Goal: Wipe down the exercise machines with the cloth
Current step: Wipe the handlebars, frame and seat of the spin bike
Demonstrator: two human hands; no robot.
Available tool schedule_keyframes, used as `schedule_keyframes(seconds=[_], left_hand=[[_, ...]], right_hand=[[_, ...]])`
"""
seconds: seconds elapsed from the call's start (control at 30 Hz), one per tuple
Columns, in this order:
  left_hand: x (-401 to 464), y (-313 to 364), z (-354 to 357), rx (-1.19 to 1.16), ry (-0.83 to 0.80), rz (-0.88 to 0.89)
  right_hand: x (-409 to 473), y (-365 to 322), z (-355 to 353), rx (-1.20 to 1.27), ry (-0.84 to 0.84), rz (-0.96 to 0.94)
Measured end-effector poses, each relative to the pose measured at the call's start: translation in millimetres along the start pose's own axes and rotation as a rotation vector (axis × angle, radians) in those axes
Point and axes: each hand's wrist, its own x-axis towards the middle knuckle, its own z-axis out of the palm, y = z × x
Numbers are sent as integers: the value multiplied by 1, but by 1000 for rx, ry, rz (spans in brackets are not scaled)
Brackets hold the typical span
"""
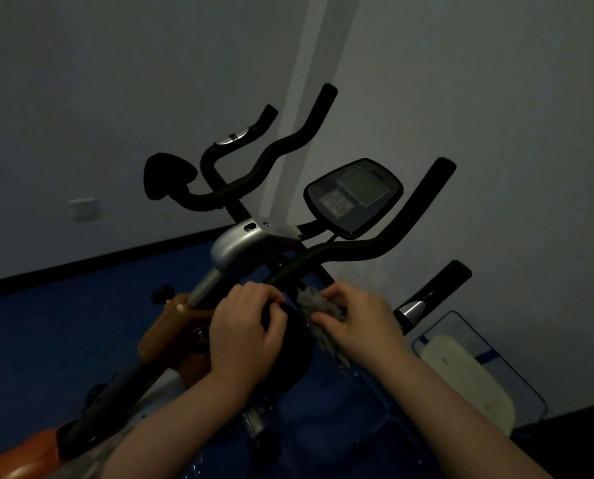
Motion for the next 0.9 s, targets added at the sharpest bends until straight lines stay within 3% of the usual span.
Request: schedule_keyframes(seconds=[0.2,0.37,0.5,0.6,0.73,0.83,0.9], left_hand=[[0,-2,1,12,-4,11],[-2,-2,-1,-23,-3,10],[1,-3,2,-28,14,-1],[-2,-2,1,-82,25,-55],[-2,-2,2,-175,35,-139],[1,-4,4,-241,35,-238],[-2,-7,3,-269,20,-287]], right_hand=[[20,-20,17,185,126,42],[-11,12,-9,-31,-46,-45],[-5,0,5,-27,62,-25],[4,-14,14,37,102,48],[-8,-23,-2,344,171,128],[-18,-52,25,258,68,115],[-28,-61,41,254,105,170]])
